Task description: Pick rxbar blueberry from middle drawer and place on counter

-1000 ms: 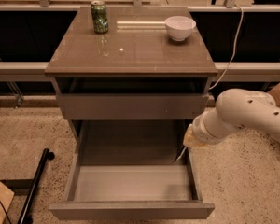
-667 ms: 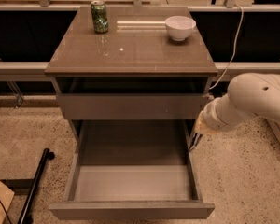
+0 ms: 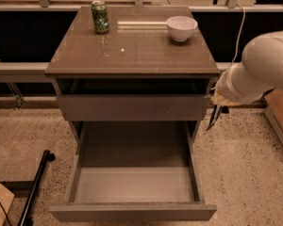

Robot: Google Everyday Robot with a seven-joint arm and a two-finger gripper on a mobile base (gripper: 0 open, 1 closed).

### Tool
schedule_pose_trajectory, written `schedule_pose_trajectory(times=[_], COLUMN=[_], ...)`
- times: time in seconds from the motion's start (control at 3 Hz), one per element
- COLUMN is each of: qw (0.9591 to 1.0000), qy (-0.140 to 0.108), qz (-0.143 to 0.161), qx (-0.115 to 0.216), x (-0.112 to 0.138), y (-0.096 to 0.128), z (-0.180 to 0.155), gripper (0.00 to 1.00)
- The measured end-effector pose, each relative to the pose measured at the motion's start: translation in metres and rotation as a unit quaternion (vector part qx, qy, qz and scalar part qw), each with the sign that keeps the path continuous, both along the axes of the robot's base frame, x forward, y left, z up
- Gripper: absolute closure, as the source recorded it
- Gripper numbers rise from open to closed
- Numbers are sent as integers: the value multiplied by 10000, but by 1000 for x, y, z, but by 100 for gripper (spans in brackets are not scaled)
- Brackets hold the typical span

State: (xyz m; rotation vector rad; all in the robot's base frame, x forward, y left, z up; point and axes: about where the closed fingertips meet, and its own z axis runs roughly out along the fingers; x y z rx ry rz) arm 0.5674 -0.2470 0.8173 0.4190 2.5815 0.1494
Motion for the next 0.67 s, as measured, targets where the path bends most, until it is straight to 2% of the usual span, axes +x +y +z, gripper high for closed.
schedule_pose_trajectory(times=[0.33, 0.67], qw=[9987, 9955], qy=[-404, -860], qz=[7, 76], qx=[-311, -385], x=[11, 29], y=[0, 7], z=[61, 125], gripper=[100, 100])
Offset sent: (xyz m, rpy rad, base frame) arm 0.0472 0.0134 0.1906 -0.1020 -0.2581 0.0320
